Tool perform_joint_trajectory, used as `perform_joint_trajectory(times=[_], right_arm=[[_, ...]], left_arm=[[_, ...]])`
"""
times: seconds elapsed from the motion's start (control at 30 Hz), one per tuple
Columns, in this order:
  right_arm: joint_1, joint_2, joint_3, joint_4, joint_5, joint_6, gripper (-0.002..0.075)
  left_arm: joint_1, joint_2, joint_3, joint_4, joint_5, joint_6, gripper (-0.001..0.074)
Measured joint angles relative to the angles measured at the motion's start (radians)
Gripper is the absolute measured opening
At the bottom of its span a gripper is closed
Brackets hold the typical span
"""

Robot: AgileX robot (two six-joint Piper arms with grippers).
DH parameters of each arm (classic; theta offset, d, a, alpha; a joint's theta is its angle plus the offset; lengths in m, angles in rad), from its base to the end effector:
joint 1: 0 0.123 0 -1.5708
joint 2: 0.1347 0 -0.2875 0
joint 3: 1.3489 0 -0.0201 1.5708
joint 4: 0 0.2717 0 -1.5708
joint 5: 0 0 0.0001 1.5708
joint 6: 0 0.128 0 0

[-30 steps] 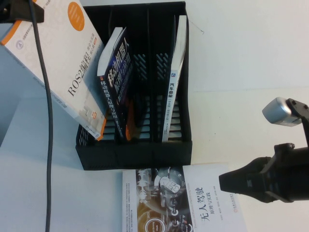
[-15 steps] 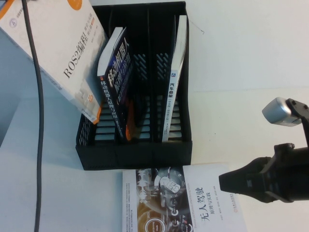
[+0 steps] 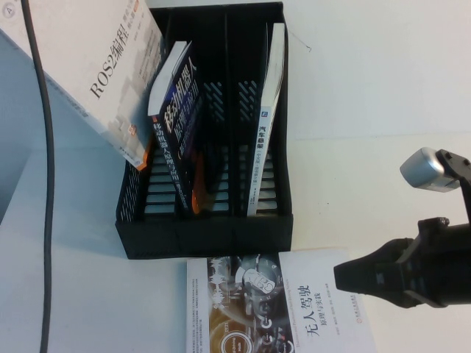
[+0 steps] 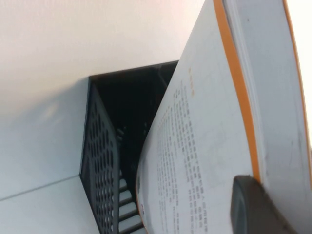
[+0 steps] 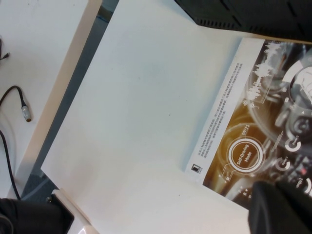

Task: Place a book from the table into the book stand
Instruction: Place the book on the book shelf

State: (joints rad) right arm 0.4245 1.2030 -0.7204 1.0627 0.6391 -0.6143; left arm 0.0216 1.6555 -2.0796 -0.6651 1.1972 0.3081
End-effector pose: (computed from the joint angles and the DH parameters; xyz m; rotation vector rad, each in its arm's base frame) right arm 0.2208 0.1731 0.2428 -0.3828 2.3681 1.0151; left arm 0.3777 -0.0654 0.4951 0.3561 2.0800 -0.6294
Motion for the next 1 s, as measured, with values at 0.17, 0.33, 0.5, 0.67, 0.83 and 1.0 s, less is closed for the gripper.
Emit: perform_joint_trajectory(times=[0.17, 0.33, 0.5, 0.67, 0.83, 1.0], right_arm=[[0.0, 0.0, 0.0, 0.0, -0.004, 0.0, 0.0], [0.0, 0.0, 0.0, 0.0, -0.008, 0.0, 0.0], [0.0, 0.0, 0.0, 0.0, -0.009, 0.0, 0.0], [0.0, 0.0, 0.0, 0.0, -0.02, 0.0, 0.0], [0.0, 0.0, 0.0, 0.0, -0.035, 0.0, 0.0], [0.0, 0.0, 0.0, 0.0, -0.043, 0.0, 0.0]], left_arm=[[0.0, 0.036, -0.004, 0.0, 0.007, -0.002, 0.0103], [0.0, 0.075, -0.008, 0.0, 0.015, -0.002, 0.0103], [0.0, 0.119, -0.008, 0.013, 0.077, 0.0, 0.0103], [-0.005, 0.122, -0.008, 0.021, 0.084, -0.002, 0.0103], [-0.005, 0.122, -0.008, 0.021, 0.084, 0.0, 0.0103], [-0.007, 0.126, -0.008, 0.021, 0.072, 0.009, 0.0103]])
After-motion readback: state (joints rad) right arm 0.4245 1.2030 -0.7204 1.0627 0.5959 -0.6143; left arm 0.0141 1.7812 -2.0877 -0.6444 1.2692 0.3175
